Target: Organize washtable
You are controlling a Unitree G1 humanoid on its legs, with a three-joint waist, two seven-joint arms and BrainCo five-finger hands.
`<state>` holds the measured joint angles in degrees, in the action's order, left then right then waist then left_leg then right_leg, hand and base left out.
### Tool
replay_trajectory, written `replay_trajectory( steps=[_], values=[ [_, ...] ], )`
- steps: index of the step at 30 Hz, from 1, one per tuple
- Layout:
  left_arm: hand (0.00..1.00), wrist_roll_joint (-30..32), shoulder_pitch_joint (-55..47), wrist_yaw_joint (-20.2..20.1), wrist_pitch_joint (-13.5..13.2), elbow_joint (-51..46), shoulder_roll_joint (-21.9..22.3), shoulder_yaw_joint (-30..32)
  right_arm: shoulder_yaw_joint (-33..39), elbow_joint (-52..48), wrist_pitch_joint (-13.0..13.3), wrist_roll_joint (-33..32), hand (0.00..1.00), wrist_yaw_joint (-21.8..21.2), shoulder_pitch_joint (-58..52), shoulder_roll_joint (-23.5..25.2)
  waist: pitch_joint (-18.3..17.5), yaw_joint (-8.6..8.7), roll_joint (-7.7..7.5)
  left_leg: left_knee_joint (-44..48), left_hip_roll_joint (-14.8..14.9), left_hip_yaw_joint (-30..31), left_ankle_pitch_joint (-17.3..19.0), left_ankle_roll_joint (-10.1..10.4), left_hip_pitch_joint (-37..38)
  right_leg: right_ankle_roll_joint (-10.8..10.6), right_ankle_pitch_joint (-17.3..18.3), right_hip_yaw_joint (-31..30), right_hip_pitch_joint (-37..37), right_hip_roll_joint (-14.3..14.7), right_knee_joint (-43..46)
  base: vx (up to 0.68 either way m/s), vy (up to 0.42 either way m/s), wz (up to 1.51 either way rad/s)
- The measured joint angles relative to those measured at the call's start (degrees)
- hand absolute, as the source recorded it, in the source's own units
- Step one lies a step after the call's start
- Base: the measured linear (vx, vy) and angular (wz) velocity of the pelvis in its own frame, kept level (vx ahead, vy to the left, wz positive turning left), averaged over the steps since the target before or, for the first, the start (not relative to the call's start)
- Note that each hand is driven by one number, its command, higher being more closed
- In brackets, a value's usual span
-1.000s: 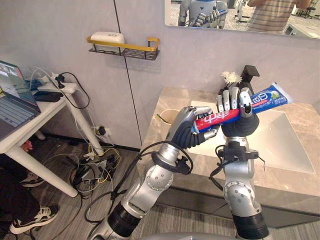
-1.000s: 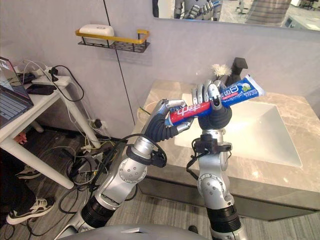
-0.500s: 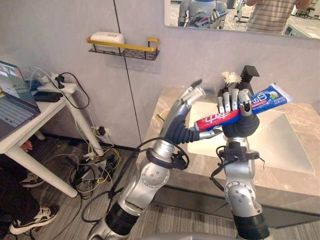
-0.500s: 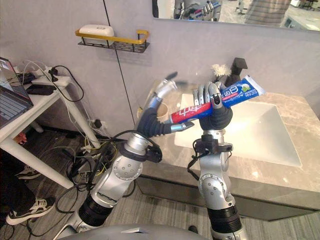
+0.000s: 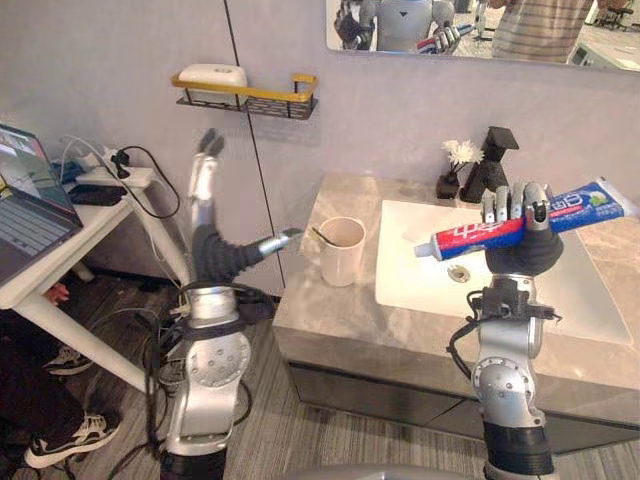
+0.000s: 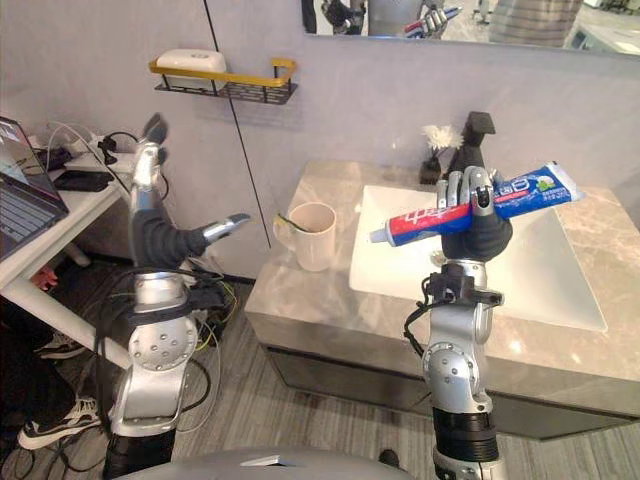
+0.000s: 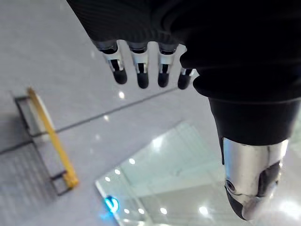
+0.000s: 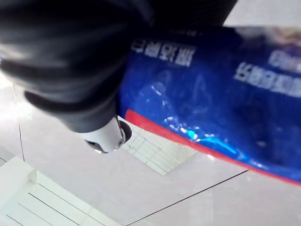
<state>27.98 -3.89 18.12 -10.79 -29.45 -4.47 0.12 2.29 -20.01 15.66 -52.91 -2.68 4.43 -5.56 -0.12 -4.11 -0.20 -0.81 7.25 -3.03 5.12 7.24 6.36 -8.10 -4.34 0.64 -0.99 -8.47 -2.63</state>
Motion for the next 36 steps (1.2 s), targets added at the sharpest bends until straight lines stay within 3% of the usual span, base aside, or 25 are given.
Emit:
replay_trajectory(
  steps=[4,7,14,21,27,36],
  values=[
    [0.0,-0.1,-6.0,0.2,1.1,3.5,0.7,5.0,1.5,0.3,0.0,0.2,1.0,0.4,0.8,-0.8,0.2,-0.53,0.16,-0.3,0.0,0.0,0.0,0.0,-0.1,0.0,0.0,0.0,-0.1,0.0,-0.2,0.0,0.0,0.0],
    [0.0,-0.7,-8.4,-1.1,2.6,12.6,2.5,7.1,2.2,3.1,-0.3,0.4,1.0,0.5,4.3,-3.4,0.3,-1.31,0.0,-0.5,0.0,0.1,0.0,0.0,-0.2,0.0,0.0,0.2,-0.1,0.0,-0.3,0.0,0.0,0.02],
    [0.0,-3.5,-9.7,-5.5,5.2,34.3,2.8,4.4,1.8,7.3,-2.5,2.8,1.0,0.4,12.5,-10.6,0.9,-1.85,-0.87,-0.9,0.2,1.1,-0.3,0.1,-1.8,0.0,0.0,1.5,-0.9,0.0,-0.5,0.03,-0.004,0.09],
    [0.0,-0.6,-7.9,-9.7,5.8,56.2,1.6,-2.7,-4.5,11.7,-3.1,5.3,1.0,0.4,20.4,-15.2,1.4,-2.03,-1.73,-0.8,0.2,1.7,-0.2,0.0,-2.3,0.0,0.0,1.9,-1.0,0.0,-0.6,0.02,0.004,0.04],
    [0.0,-2.0,-7.2,-12.3,7.1,64.3,1.8,-3.3,-10.2,14.1,-6.1,5.8,1.0,-0.8,23.6,-17.1,2.1,-2.7,-2.91,0.1,0.3,1.8,-0.2,0.0,-3.2,0.0,0.0,1.7,-1.6,0.1,-0.3,-0.03,-0.008,0.0],
    [0.0,-2.8,-6.1,-13.3,7.9,69.7,1.7,-3.6,-16.2,16.3,-7.6,8.1,1.0,-1.8,30.2,-20.7,2.3,-2.81,-3.29,0.0,0.4,1.9,-0.3,0.1,-3.7,0.1,0.0,1.7,-2.2,0.1,-0.3,0.0,0.0,0.0]
  ],
)
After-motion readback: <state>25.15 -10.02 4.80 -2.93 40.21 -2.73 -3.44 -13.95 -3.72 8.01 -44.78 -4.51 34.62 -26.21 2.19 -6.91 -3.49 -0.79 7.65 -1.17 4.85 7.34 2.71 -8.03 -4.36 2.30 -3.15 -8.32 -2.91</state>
